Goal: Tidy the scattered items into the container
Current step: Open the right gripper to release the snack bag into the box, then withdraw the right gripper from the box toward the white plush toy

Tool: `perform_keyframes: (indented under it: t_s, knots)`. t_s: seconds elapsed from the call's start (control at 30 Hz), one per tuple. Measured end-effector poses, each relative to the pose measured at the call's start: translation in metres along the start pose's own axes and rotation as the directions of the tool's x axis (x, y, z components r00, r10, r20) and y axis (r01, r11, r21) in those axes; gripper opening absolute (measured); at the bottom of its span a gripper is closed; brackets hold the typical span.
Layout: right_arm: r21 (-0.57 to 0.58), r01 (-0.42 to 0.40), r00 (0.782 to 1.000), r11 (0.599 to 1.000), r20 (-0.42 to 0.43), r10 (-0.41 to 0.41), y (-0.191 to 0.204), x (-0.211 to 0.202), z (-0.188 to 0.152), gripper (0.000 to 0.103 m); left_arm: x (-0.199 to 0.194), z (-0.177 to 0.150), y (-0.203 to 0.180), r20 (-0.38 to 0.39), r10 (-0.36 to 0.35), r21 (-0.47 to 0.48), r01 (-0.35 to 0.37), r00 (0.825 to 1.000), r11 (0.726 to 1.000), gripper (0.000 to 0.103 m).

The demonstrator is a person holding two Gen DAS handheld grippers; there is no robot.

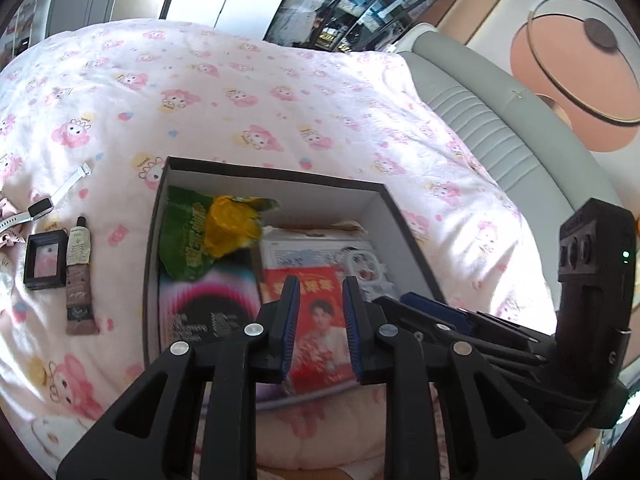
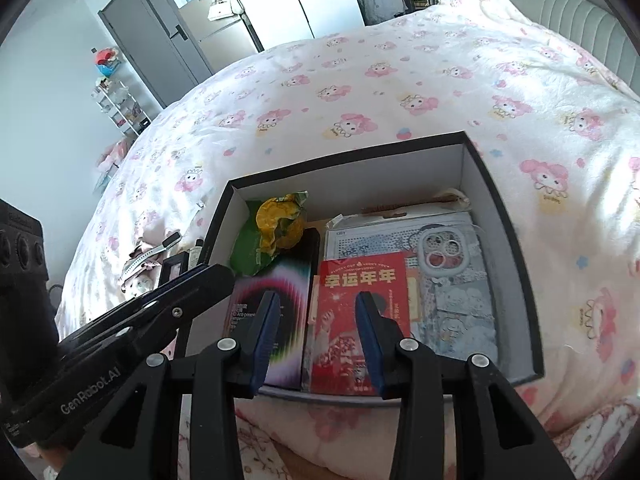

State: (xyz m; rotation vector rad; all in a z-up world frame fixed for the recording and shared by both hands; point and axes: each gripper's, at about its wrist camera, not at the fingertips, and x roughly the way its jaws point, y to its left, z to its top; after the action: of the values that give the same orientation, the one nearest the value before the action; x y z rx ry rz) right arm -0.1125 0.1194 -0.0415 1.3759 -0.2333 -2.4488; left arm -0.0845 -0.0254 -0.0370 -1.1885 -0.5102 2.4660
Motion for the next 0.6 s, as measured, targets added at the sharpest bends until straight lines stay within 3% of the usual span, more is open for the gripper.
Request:
perform_keyframes:
  t_s: [0.13,0.27,0.6]
  knots:
    - [-0.005,-0.018,1.0,1.0,0.024,0.018,0.002,-0.025,-0.013,0.036,-0.025,-0.012,-0.02,0.029,0.04,0.037,-0.041,0.999,0.998,0.022]
    - [-0.032,-0.043,0.998,0.999,0.041,0.045,0.013,-0.038,-0.022,0.035,-0.047,-0.019,-0.019,0.032,0.038,0.018,-0.038,0.999,0.999,0.022]
    - [-0.162,-0.13,0.991,0.978,-0.011,0.13,0.069,-0.027,-0.037,0.035,-0.089,-0.038,0.022,0.032,0.118,-0.041,-0.117,0.992,0.992,0.022]
